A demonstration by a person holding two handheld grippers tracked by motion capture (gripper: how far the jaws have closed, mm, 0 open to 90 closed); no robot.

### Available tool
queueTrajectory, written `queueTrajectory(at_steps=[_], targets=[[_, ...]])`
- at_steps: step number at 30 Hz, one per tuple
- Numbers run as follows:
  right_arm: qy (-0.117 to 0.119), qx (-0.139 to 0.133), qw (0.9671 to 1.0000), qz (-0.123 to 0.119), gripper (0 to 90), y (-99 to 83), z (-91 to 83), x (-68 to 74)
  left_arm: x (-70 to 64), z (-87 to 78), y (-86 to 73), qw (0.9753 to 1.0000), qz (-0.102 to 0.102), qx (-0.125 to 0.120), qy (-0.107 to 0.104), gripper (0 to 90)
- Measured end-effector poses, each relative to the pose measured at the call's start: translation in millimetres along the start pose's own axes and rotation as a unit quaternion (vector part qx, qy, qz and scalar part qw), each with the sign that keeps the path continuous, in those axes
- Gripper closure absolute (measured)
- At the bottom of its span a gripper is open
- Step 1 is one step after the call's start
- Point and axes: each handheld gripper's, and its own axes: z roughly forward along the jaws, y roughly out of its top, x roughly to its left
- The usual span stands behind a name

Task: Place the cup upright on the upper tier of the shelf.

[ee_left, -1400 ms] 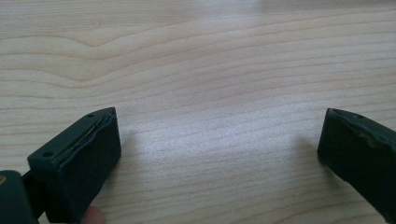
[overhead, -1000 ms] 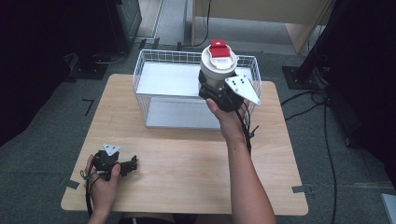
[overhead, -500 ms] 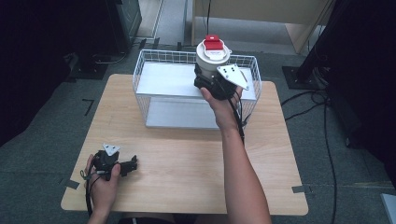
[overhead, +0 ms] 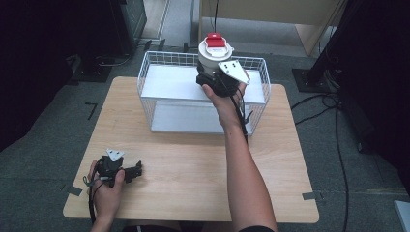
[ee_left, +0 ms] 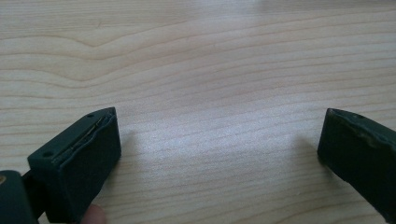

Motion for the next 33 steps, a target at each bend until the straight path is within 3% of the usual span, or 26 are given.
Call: queueTrajectory(at_steps=[20,25,33], targets=[[-0.005,0.013,0.9999,-0.003,12.8,-4.8,9.3,-0.4,-0.1,0.0,0.0,1.0,0.0,0.0,0.0,0.0],[0.005,0.025,0.9995,-0.018,12.1,-2.9,5.6,-1.2,-0.1,0.0,0.0,1.0,0.0,0.0,0.0,0.0],[0.018,0.031,0.9993,-0.014,10.3,-2.0,1.1,-3.8,-0.1,0.1,0.1,1.0,0.0,0.0,0.0,0.0]])
